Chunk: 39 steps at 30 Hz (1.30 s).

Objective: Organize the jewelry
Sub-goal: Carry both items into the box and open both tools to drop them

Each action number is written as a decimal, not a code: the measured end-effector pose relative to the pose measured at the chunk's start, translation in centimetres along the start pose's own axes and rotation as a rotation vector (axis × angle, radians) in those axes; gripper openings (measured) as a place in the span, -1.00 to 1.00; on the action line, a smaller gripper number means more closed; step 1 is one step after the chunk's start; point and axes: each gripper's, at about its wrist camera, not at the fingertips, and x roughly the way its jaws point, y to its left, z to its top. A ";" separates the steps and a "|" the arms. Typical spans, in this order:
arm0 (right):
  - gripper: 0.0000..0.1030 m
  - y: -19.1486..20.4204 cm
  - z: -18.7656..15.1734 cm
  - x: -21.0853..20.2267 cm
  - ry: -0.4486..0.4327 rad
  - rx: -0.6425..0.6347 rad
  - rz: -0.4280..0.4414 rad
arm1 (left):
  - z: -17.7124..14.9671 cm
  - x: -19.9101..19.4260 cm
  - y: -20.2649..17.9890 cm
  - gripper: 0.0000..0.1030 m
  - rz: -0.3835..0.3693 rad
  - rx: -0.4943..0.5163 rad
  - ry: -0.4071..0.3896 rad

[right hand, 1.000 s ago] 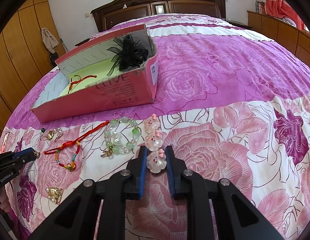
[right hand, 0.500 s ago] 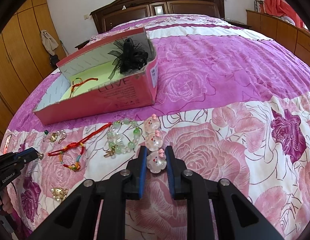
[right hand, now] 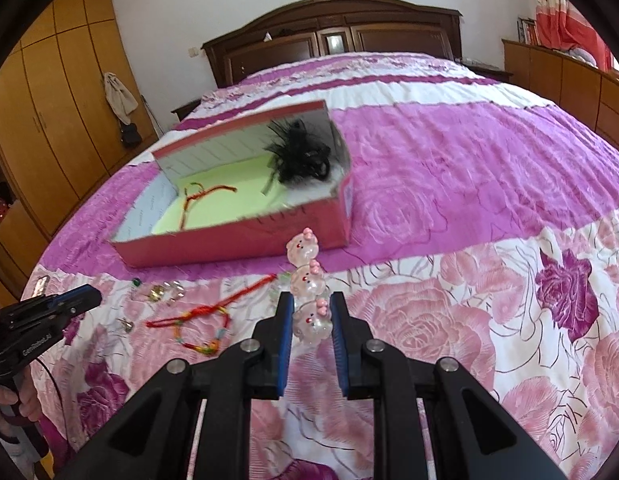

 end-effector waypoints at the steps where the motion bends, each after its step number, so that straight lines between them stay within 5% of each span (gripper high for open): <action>1: -0.61 0.3 0.2 -0.2 -0.011 -0.001 0.006 | 0.2 -0.2 0.0 -0.91 0.003 -0.001 -0.011; 19: -0.61 3.1 3.2 -0.2 -0.120 -0.055 0.049 | 4.0 -0.5 -0.6 -0.90 0.011 -0.009 -0.155; 39: -0.61 5.0 8.2 4.8 -0.216 -0.112 0.029 | 9.2 4.2 -0.9 -0.90 0.059 -0.043 -0.291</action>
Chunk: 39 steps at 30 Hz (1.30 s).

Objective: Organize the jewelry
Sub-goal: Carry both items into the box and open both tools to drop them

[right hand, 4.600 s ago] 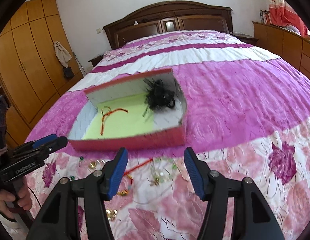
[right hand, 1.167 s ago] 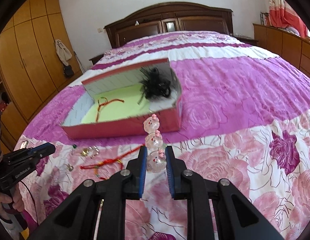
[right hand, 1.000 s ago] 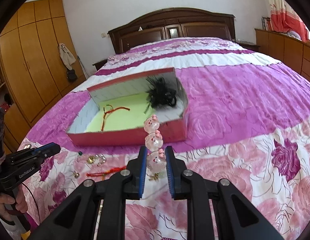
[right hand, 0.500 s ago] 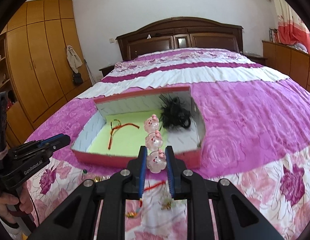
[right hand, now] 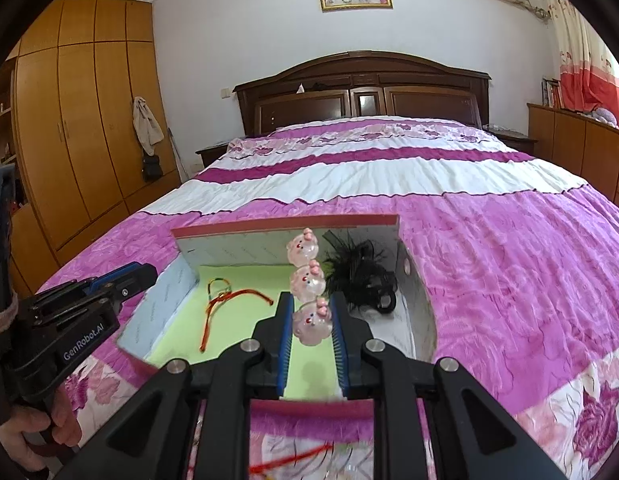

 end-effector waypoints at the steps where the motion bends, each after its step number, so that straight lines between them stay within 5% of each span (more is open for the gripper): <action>1: -0.61 0.0 0.2 0.5 -0.002 -0.004 -0.004 | 0.1 0.4 -0.1 -0.90 0.003 0.003 0.000; 10: -0.61 -0.3 0.3 3.9 0.038 -0.008 -0.030 | 0.4 4.0 -1.0 -0.90 0.014 0.037 0.025; 19: -0.61 -1.2 -0.9 7.1 0.154 0.004 -0.055 | -1.4 7.8 -0.9 -0.90 0.036 0.058 0.181; 28: -0.60 -1.2 -1.2 7.5 0.192 0.018 -0.038 | -1.8 8.7 -0.5 -0.88 0.028 0.043 0.247; 30: -0.47 -1.1 -1.2 7.5 0.202 0.029 -0.033 | -1.8 8.8 -0.8 -0.85 0.026 0.054 0.260; 39: -0.27 -0.7 -0.4 5.8 0.179 0.032 -0.003 | -1.2 7.1 -1.3 -0.33 0.028 0.064 0.239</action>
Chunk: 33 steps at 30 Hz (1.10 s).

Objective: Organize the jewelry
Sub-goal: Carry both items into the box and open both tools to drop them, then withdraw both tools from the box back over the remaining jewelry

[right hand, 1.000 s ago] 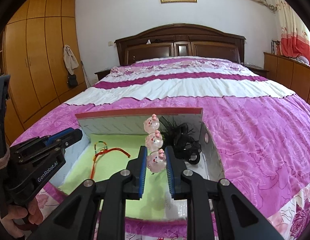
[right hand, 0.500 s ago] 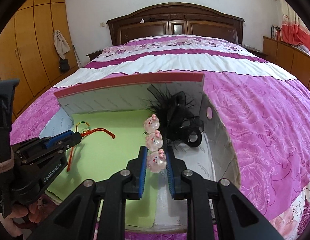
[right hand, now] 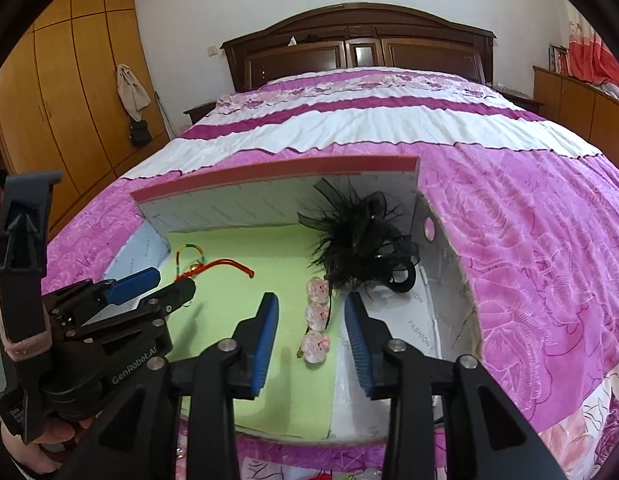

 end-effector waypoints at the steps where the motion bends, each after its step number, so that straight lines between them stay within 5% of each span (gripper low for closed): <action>1: -0.27 0.0 0.0 -0.2 -0.002 0.004 0.001 | 0.0 -0.2 0.0 -0.32 -0.003 0.001 -0.002; 33: -0.20 1.8 -2.9 -10.4 -0.063 0.023 0.047 | -2.6 -10.9 0.2 -0.27 -0.061 0.004 -0.035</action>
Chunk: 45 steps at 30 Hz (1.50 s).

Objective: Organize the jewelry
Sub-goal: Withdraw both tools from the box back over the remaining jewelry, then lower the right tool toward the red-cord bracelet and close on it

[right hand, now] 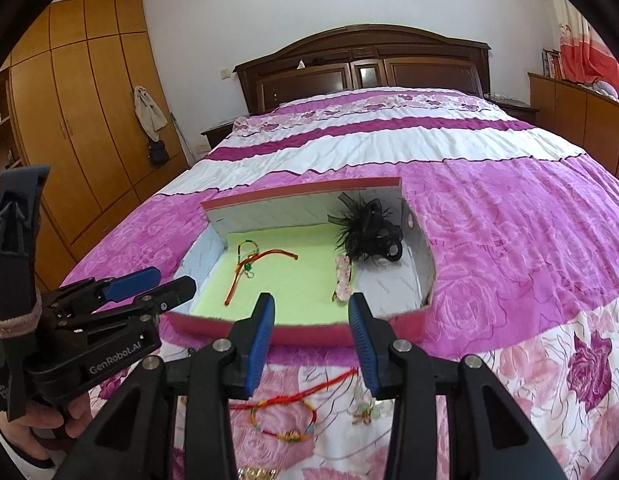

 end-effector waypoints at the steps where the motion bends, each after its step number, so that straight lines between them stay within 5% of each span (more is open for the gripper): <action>1: -0.20 0.0 -0.2 -0.2 0.003 0.003 0.002 | -0.2 -0.2 0.1 -0.27 -0.001 -0.003 0.002; 18: -0.20 -1.4 -4.0 -1.8 0.076 0.053 0.001 | -3.8 -1.0 0.5 -0.27 -0.038 -0.038 0.077; 40: -0.20 -1.4 -8.5 3.6 0.283 0.104 0.039 | -7.8 1.3 1.7 -0.27 0.000 -0.043 0.194; 45: -0.57 -1.4 -8.6 4.0 0.276 0.096 0.040 | -8.2 1.5 2.0 -0.27 0.003 -0.043 0.205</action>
